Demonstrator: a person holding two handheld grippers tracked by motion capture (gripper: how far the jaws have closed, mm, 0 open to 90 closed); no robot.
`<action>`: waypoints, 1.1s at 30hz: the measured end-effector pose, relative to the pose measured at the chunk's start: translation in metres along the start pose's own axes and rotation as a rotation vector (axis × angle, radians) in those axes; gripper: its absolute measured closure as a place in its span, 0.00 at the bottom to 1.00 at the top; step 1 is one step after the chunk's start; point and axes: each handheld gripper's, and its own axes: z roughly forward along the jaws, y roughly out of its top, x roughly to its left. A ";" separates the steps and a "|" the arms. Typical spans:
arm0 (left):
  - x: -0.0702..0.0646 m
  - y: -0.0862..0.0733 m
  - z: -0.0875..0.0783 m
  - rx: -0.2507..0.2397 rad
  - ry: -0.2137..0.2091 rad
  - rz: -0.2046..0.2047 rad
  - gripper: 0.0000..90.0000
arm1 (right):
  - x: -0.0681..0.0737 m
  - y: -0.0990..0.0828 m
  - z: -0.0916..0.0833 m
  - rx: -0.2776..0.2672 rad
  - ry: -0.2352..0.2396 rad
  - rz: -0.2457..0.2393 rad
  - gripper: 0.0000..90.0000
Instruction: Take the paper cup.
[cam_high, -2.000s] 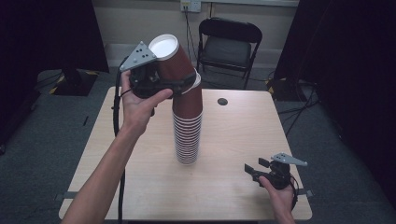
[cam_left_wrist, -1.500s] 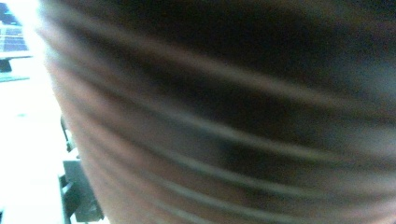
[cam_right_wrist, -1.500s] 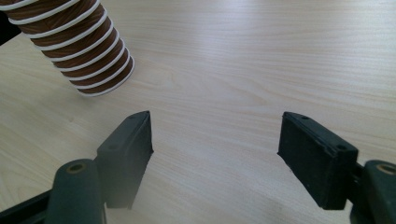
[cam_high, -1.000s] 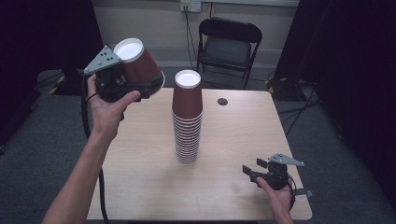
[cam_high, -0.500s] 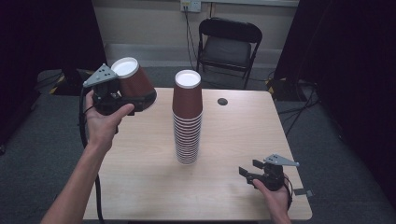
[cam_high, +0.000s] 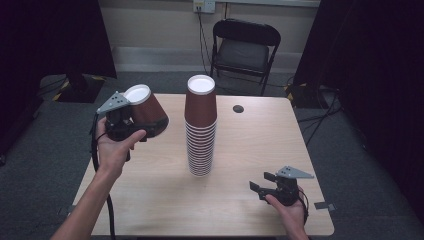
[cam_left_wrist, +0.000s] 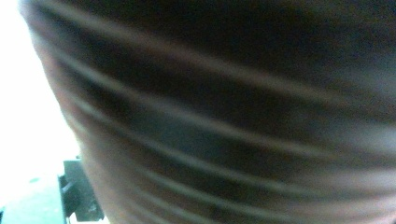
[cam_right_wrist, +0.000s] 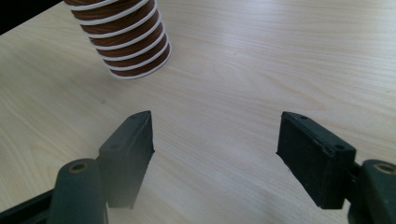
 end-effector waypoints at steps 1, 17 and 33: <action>0.000 -0.004 0.000 -0.007 -0.006 -0.012 0.13 | 0.001 0.000 0.000 0.002 0.006 -0.003 0.33; -0.011 -0.049 0.000 0.079 -0.044 0.007 0.13 | 0.044 0.007 0.009 0.018 0.137 -0.134 0.37; -0.036 -0.092 0.008 0.162 -0.063 0.013 0.13 | 0.085 0.021 0.027 0.000 0.139 -0.219 0.32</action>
